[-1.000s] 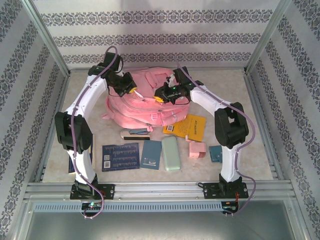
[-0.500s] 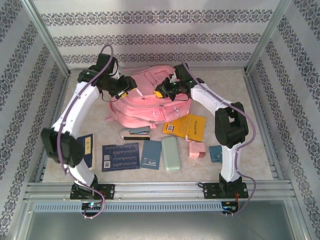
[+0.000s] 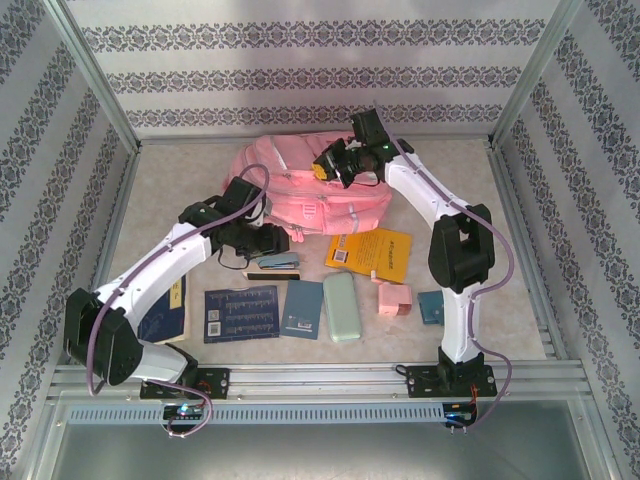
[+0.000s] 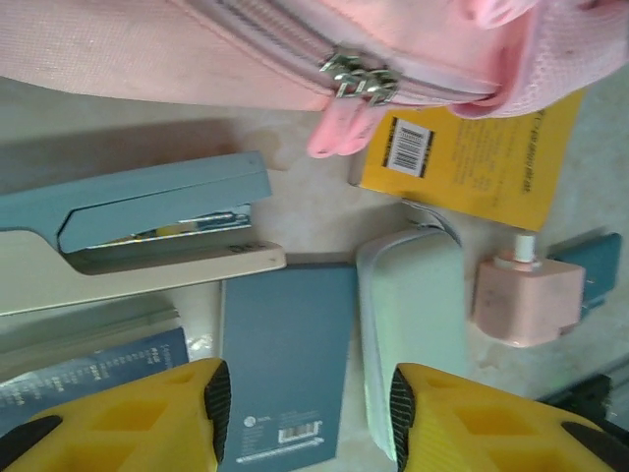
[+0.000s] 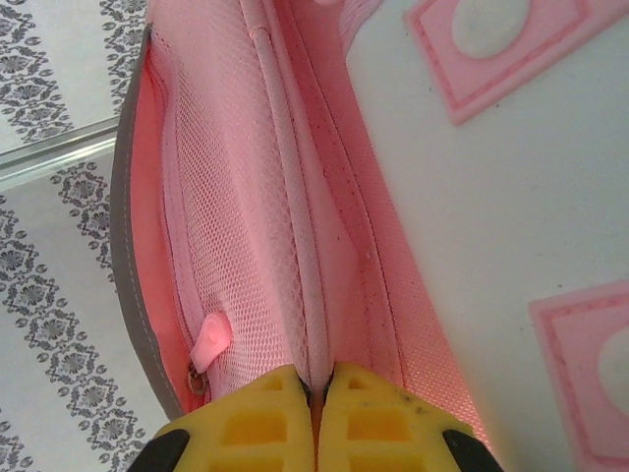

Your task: Pack the student bag

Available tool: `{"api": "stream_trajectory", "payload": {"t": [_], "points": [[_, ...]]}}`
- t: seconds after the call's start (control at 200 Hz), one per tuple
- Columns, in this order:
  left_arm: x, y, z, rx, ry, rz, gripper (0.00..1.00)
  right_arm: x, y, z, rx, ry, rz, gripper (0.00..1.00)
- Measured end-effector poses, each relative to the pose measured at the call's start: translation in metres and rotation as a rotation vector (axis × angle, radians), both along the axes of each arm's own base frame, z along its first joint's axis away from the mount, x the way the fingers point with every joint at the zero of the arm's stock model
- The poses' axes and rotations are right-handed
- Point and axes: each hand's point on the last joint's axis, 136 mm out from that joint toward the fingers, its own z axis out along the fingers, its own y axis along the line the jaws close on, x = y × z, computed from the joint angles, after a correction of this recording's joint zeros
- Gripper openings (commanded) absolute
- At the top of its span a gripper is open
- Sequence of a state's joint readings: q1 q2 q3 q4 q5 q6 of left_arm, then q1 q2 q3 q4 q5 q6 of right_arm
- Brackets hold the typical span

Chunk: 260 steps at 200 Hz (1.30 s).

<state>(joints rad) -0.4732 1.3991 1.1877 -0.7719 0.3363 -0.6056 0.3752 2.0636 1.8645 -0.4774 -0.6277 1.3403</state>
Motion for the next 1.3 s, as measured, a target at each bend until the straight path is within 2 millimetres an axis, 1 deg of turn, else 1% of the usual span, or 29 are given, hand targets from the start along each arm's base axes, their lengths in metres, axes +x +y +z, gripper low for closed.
{"api": "stream_trajectory", "payload": {"t": [0.18, 0.325, 0.445, 0.565, 0.7, 0.819, 0.924, 1.049, 1.114, 1.194, 1.254, 1.299], "points": [[0.018, 0.001, 0.0, 0.037, -0.063, 0.028, 0.53, -0.001, -0.001, 0.0, 0.006, 0.039, -0.023, 0.0], [0.03, -0.006, -0.013, 0.076, -0.056, 0.027, 0.54, -0.002, -0.001, 0.0, 0.012, 0.057, -0.035, 0.0], [0.036, -0.013, -0.024, 0.107, -0.045, 0.013, 0.53, -0.001, -0.001, 0.0, 0.017, 0.069, -0.043, 0.0], [0.042, -0.02, -0.024, 0.134, -0.066, 0.0, 0.52, -0.001, 0.0, 0.0, 0.023, 0.075, -0.048, 0.0], [0.052, -0.022, -0.022, 0.174, -0.098, 0.0, 0.53, 0.0, 0.0, 0.001, 0.034, 0.083, -0.057, 0.0], [0.06, -0.023, -0.027, 0.235, -0.113, 0.002, 0.52, 0.002, 0.002, 0.003, 0.049, 0.084, -0.067, 0.0], [0.064, -0.023, -0.033, 0.313, -0.12, 0.001, 0.51, 0.002, 0.003, 0.0, 0.062, 0.095, -0.073, 0.0], [0.066, -0.019, -0.038, 0.384, -0.132, 0.012, 0.45, 0.002, 0.004, -0.004, 0.076, 0.11, -0.079, 0.0], [0.068, -0.013, -0.039, 0.414, -0.14, 0.023, 0.39, 0.003, 0.004, -0.004, 0.081, 0.113, -0.083, 0.0], [0.07, -0.007, -0.038, 0.447, -0.154, 0.035, 0.29, 0.003, 0.005, -0.003, 0.088, 0.112, -0.082, 0.0], [0.071, -0.004, -0.038, 0.469, -0.161, 0.036, 0.26, 0.004, 0.005, -0.002, 0.093, 0.107, -0.08, 0.0], [0.071, -0.002, -0.037, 0.48, -0.167, 0.04, 0.25, 0.004, 0.006, -0.002, 0.094, 0.106, -0.08, 0.0]]}}
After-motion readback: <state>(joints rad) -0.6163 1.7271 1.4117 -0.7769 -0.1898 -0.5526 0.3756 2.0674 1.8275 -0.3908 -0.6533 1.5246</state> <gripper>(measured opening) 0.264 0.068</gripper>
